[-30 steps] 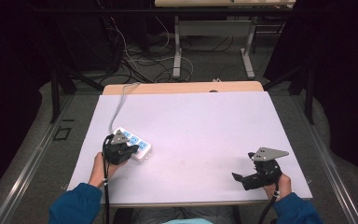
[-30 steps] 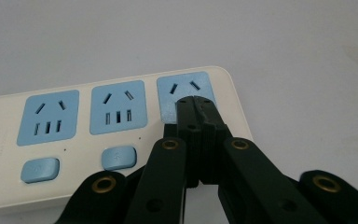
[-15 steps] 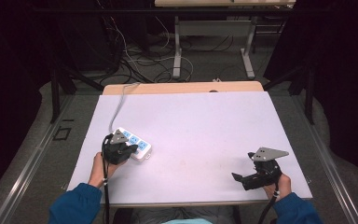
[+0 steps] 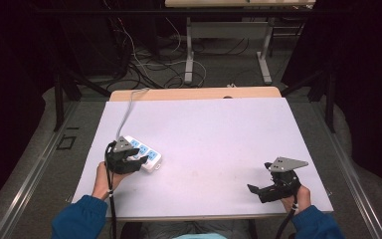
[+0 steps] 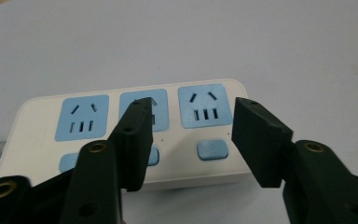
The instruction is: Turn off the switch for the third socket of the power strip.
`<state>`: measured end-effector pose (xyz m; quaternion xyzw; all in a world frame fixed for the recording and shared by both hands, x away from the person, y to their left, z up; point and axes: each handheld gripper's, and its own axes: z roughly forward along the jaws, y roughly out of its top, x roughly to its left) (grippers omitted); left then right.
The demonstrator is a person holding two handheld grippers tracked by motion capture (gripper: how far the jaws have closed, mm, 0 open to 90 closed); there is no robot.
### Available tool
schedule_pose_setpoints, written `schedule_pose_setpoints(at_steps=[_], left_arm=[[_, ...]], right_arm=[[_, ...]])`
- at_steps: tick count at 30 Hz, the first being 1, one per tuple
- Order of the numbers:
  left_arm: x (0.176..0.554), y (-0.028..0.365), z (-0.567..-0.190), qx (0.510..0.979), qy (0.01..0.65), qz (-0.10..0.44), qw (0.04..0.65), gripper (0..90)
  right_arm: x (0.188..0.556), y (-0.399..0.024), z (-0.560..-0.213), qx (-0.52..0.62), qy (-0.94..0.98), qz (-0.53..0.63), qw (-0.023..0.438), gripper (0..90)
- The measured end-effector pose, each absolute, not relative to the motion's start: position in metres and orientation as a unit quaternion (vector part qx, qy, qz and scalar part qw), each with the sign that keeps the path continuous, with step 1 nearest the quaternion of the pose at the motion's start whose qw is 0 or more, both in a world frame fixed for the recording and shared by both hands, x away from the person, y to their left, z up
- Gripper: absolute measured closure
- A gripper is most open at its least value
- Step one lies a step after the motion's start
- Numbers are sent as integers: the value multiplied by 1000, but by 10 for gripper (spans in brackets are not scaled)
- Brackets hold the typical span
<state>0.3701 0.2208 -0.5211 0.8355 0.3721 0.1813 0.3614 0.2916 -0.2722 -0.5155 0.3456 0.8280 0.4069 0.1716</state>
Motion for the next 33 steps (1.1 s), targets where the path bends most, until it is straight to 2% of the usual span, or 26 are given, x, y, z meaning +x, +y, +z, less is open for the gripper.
schedule_pose_setpoints(at_steps=[3,11,23,33], left_arm=[[368,221,-520,832,377,188,361,369],[364,225,-517,826,388,198,357,197],[346,232,-509,821,396,209,354,67],[336,233,-507,821,397,213,350,11]], right_arm=[[291,-272,-515,346,829,406,169,14],[291,-272,-515,345,829,406,169,14],[291,-272,-515,344,829,406,170,14],[291,-271,-515,344,828,407,174,14]])
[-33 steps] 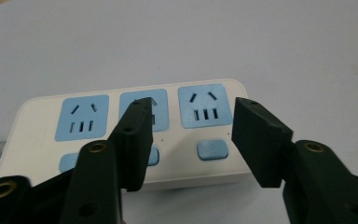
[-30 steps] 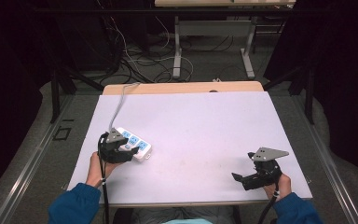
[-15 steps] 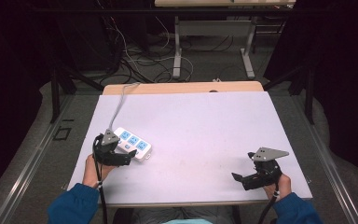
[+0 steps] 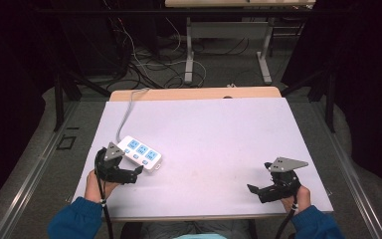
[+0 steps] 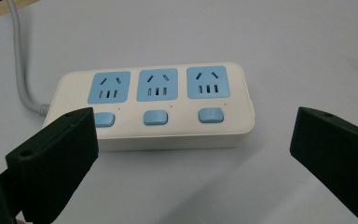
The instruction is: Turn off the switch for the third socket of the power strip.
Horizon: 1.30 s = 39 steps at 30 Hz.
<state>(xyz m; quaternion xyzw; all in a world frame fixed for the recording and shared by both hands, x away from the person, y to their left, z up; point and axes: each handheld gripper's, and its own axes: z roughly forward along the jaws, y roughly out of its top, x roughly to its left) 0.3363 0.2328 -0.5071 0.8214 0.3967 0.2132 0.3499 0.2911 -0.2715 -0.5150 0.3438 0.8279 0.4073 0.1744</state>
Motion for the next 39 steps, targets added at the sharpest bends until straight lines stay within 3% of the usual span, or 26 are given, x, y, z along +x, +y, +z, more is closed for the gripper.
schedule_pose_setpoints(at_steps=[39], left_arm=[[304,269,-521,808,408,224,362,3]], right_arm=[[291,-270,-515,347,829,404,173,15]])
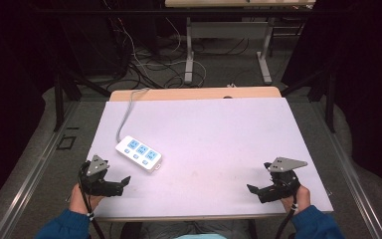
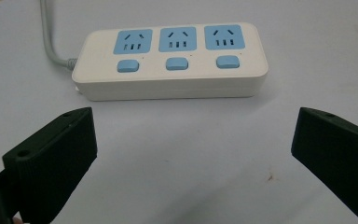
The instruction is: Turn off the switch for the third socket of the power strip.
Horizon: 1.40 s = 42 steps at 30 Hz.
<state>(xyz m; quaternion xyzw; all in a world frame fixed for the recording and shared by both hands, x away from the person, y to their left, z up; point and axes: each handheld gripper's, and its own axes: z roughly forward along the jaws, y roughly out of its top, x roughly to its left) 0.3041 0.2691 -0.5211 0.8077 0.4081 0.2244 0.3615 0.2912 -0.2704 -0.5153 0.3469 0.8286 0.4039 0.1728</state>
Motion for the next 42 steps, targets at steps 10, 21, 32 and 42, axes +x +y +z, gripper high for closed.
schedule_pose_setpoints(at_steps=[10,21,32,42], left_arm=[[298,278,-524,805,403,230,369,4],[295,284,-528,801,408,228,374,4],[296,286,-532,801,412,224,373,4],[297,285,-533,804,409,221,371,4]], right_arm=[[291,-270,-516,346,830,403,174,16],[291,-270,-516,346,830,402,172,17],[292,-270,-516,344,831,402,174,19],[292,-270,-516,340,834,398,172,20]])
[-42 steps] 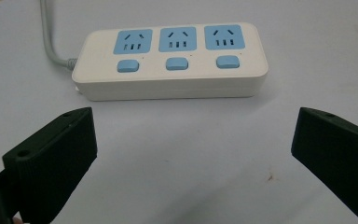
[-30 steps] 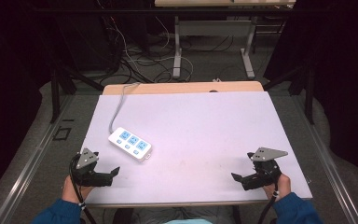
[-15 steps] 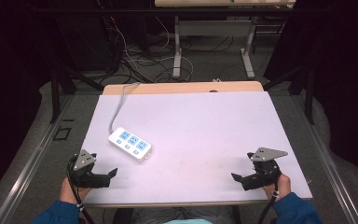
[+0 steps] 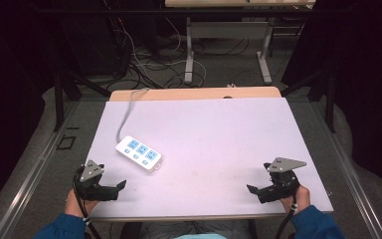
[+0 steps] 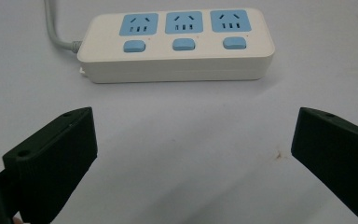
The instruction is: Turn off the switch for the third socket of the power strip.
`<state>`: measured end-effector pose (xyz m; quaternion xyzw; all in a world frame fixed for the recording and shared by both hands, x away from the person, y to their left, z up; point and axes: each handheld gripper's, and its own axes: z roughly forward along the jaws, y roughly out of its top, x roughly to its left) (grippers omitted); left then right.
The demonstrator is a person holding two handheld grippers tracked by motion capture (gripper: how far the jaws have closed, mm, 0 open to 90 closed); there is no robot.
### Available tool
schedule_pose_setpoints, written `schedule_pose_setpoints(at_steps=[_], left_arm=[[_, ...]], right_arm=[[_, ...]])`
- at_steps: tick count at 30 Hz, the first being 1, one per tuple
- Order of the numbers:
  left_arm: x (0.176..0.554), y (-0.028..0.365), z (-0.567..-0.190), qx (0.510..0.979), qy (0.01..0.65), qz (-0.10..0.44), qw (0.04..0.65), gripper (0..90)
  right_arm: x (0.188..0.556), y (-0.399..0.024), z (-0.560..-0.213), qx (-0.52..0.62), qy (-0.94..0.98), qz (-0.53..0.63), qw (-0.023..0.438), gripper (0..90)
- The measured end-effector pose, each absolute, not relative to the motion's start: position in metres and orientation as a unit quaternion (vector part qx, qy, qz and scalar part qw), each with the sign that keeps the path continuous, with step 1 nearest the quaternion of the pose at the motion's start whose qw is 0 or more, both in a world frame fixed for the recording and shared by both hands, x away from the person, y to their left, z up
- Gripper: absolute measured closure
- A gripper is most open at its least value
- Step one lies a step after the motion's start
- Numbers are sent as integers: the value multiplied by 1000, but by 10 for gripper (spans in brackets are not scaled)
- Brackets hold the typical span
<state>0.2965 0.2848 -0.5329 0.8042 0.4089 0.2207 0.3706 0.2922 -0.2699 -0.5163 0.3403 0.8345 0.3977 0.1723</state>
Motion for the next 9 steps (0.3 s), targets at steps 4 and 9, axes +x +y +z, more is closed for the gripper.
schedule_pose_setpoints(at_steps=[4,9], left_arm=[[297,284,-533,805,408,222,370,4],[297,285,-532,804,409,220,371,3]], right_arm=[[292,-270,-516,341,834,398,172,19],[292,-270,-517,341,831,402,175,20]])
